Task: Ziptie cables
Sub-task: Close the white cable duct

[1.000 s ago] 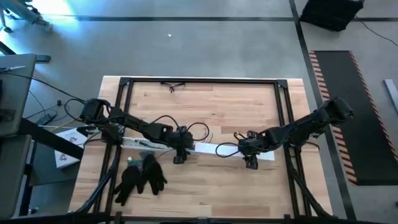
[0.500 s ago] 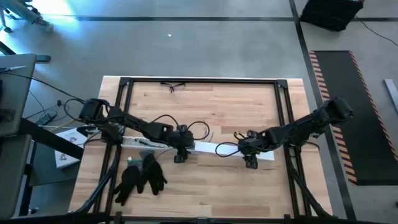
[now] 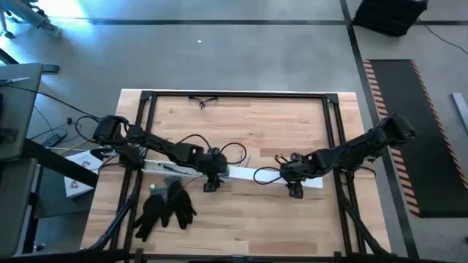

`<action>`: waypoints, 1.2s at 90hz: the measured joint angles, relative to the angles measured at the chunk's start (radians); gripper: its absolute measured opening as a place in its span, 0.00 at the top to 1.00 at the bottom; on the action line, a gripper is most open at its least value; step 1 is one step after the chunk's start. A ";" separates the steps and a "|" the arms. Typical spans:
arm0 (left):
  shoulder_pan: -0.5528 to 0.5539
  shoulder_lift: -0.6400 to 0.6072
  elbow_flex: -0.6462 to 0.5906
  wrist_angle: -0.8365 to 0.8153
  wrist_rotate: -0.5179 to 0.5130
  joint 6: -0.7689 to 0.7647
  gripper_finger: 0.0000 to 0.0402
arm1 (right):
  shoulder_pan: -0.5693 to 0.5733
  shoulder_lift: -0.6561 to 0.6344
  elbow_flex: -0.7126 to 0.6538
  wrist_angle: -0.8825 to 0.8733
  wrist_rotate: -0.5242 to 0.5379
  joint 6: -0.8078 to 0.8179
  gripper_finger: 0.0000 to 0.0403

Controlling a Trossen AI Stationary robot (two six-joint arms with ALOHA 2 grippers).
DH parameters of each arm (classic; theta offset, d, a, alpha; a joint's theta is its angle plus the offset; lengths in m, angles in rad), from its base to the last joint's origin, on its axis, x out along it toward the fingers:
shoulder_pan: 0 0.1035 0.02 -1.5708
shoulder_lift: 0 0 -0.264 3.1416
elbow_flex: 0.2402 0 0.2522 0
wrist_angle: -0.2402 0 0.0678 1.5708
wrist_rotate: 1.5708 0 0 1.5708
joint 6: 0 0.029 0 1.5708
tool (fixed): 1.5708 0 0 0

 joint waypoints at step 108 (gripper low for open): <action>-0.002 0.006 0.016 0.103 -0.034 -0.047 0.36 | 0.024 -0.087 0.000 -0.070 0.033 -0.040 0.42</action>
